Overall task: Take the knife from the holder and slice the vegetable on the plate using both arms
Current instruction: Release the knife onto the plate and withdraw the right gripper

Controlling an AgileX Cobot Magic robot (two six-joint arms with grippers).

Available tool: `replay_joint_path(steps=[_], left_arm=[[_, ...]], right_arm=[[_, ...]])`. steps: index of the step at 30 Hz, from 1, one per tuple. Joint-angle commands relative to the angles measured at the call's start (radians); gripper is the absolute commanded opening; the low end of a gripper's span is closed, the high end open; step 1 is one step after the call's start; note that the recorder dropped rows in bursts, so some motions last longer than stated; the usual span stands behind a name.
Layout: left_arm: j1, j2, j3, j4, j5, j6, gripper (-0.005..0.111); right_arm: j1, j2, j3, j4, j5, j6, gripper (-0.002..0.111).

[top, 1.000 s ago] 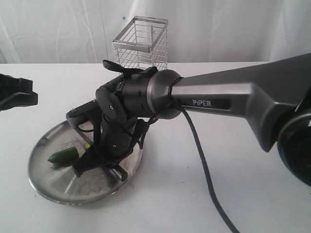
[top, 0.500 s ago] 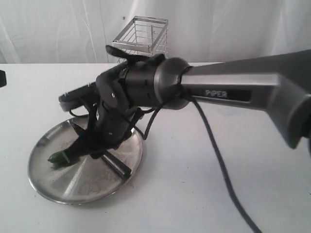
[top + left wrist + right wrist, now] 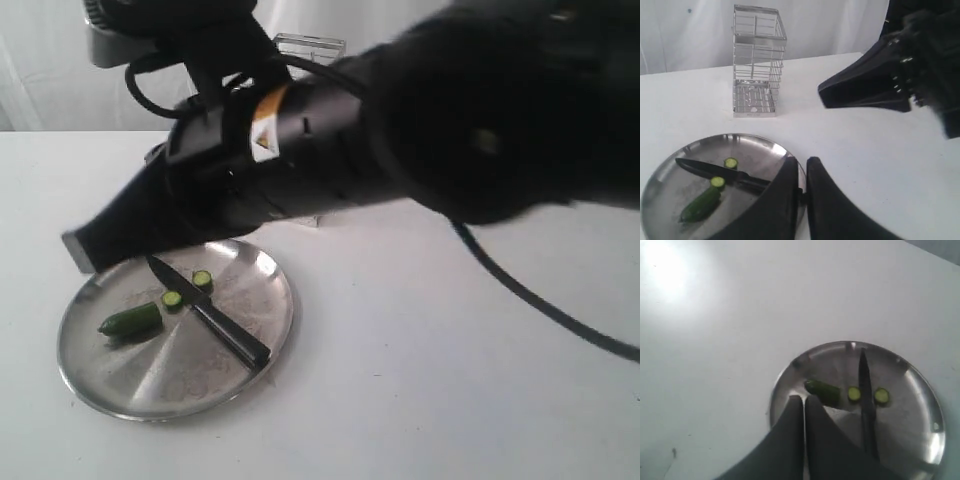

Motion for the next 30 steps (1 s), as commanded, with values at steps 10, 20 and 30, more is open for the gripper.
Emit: replay_joint_path(steps=[10, 20, 30], left_arm=[[0.001, -0.236, 0.182, -0.048, 0.087, -0.125, 0.013], [0.001, -0.236, 0.182, -0.055, 0.087, -0.113, 0.013], [0.001, -0.236, 0.182, -0.055, 0.087, -0.113, 0.013]], right_arm=[[0.113, -0.512, 0.494, 0.006, -0.256, 0.081, 0.000], [0.113, -0.703, 0.509, 0.006, -0.095, 0.085, 0.000], [0.110, -0.748, 0.509, -0.018, -0.129, 0.079, 0.000]])
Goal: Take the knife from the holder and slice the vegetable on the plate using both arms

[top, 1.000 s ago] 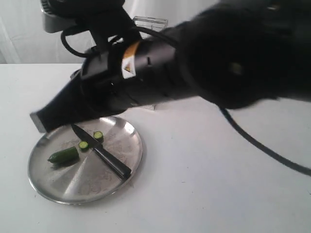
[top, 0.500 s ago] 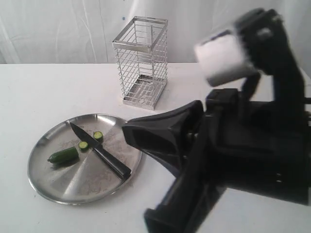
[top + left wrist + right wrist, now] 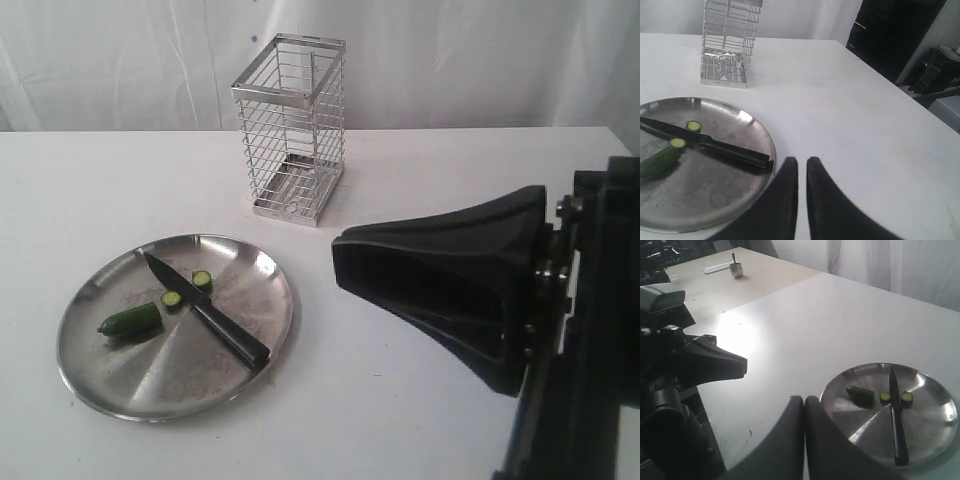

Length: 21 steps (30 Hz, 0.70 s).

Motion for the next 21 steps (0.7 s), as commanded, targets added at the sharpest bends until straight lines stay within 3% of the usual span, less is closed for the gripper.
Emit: replay_joint_path(steps=[1, 5, 14, 21], left_arm=[[0.001, -0.008, 0.003, -0.017, 0.008, -0.006, 0.013], [0.001, -0.008, 0.003, -0.015, 0.006, -0.006, 0.013], [0.001, -0.008, 0.003, -0.008, 0.006, -0.006, 0.013], [0.001, -0.008, 0.003, 0.011, 0.006, -0.006, 0.013]], right_arm=[[0.000, -0.026, 0.003, -0.036, -0.036, -0.019, 0.000], [-0.114, -0.068, 0.040, -0.099, -0.050, -0.164, 0.000], [-0.589, -0.241, 0.438, 0.006, -0.291, -0.139, 0.000], [-0.737, -0.542, 0.631, 0.008, -0.183, -0.118, 0.000]])
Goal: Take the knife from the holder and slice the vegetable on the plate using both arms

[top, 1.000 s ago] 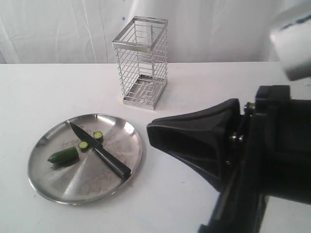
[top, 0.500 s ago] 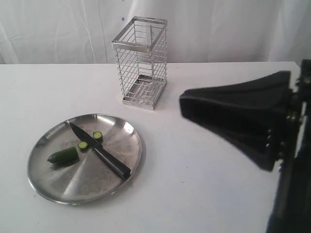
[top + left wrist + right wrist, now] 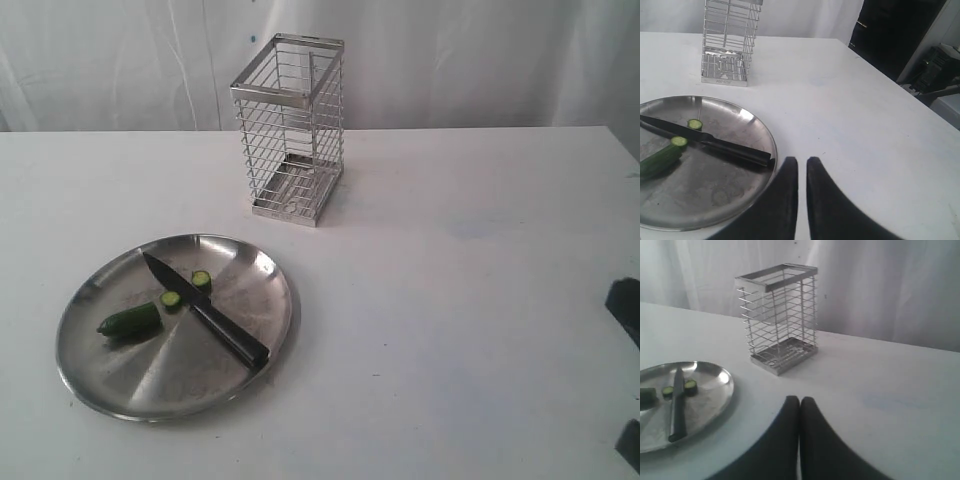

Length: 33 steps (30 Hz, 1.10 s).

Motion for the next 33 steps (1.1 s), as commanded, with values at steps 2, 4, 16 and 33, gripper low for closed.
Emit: replay_joint_path(steps=[2, 4, 16, 33], left_arm=[[0.001, -0.008, -0.001, 0.009, 0.006, -0.006, 0.013], [0.001, -0.008, -0.001, 0.014, 0.006, -0.006, 0.013], [0.001, -0.008, -0.001, 0.020, 0.006, -0.006, 0.013], [0.001, -0.008, 0.020, 0.099, -0.243, 0.021, 0.013]], right_arm=[[-0.081, -0.186, 0.097, 0.007, 0.082, 0.025, 0.000], [-0.091, -0.231, 0.117, 0.007, 0.103, 0.025, 0.000], [-0.113, -0.322, 0.148, 0.007, 0.306, 0.033, 0.000], [-0.113, -0.322, 0.148, 0.005, 0.304, 0.033, 0.000]])
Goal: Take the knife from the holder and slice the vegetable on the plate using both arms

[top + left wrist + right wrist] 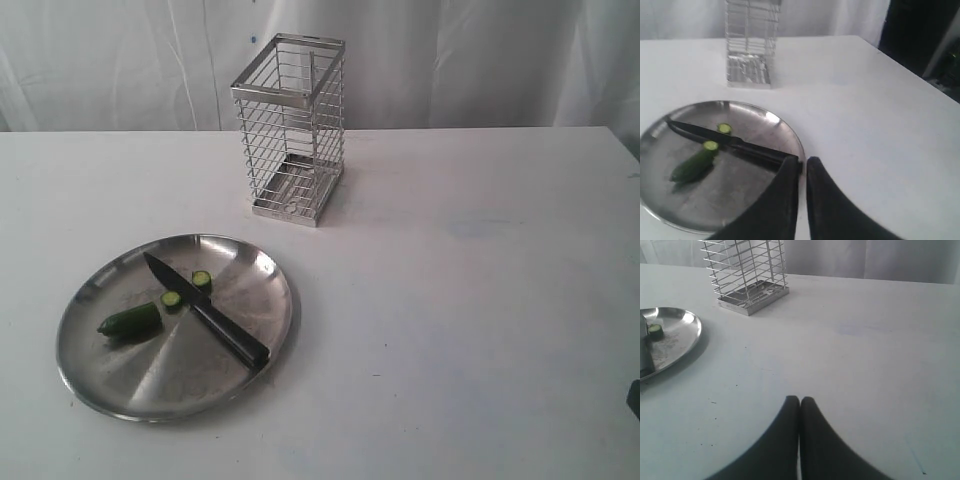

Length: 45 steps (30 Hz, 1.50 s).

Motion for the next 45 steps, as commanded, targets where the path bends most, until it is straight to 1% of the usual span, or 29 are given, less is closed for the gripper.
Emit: replay_joint_path(steps=[1, 4, 7, 9, 12, 15, 16, 17, 22, 24, 25, 31, 37, 45], left_arm=[[0.001, -0.008, 0.017, 0.053, -0.226, 0.000, 0.013], [0.001, -0.008, 0.018, 0.171, -0.289, -0.074, 0.013], [0.001, -0.008, 0.034, 0.338, -0.309, -0.244, 0.013], [0.001, -0.008, 0.070, 0.426, -0.324, -0.363, 0.013], [0.001, -0.008, 0.156, 0.534, -0.436, -0.473, 0.013], [-0.001, -0.008, 0.223, 0.624, -0.575, -0.499, 0.013], [-0.001, -0.008, 0.237, 0.644, -0.600, -0.499, 0.013], [-0.001, -0.008, 0.254, 0.649, -0.620, -0.499, 0.013], [-0.001, -0.008, 0.308, 0.649, -0.621, -0.499, 0.013], [-0.001, -0.008, 0.308, 0.649, -0.615, -0.520, 0.013], [-0.001, -0.008, 0.308, 0.654, -0.585, -0.522, 0.013], [-0.001, -0.008, 0.308, 0.661, -0.510, -0.522, 0.013], [-0.001, -0.008, 0.308, 0.661, -0.486, -0.513, 0.013], [-0.001, -0.008, 0.308, 0.661, -0.486, -0.513, 0.013]], right_arm=[[-0.004, -0.006, 0.006, 0.003, -0.001, 0.000, 0.000], [-0.004, -0.006, 0.006, 0.005, -0.001, 0.000, 0.000], [-0.004, -0.006, 0.006, 0.005, -0.001, 0.000, 0.000], [-0.004, -0.006, 0.006, 0.005, -0.001, 0.008, 0.000], [-0.004, -0.006, 0.006, 0.005, -0.001, 0.008, 0.000], [-0.004, -0.006, 0.006, 0.004, 0.001, 0.008, 0.000], [-0.004, -0.006, 0.006, 0.004, 0.001, 0.008, 0.000], [-0.004, -0.006, 0.006, 0.004, 0.001, 0.008, 0.000], [-0.004, -0.006, 0.006, 0.004, 0.001, 0.008, 0.000], [-0.004, -0.006, 0.006, -0.001, 0.001, 0.008, 0.000], [-0.004, -0.006, 0.006, -0.001, 0.001, 0.008, 0.000], [-0.004, -0.006, 0.006, 0.001, 0.001, 0.008, 0.000], [-0.004, -0.006, 0.006, 0.001, 0.001, 0.008, 0.000], [-0.004, -0.006, 0.006, 0.001, 0.001, 0.008, 0.000]])
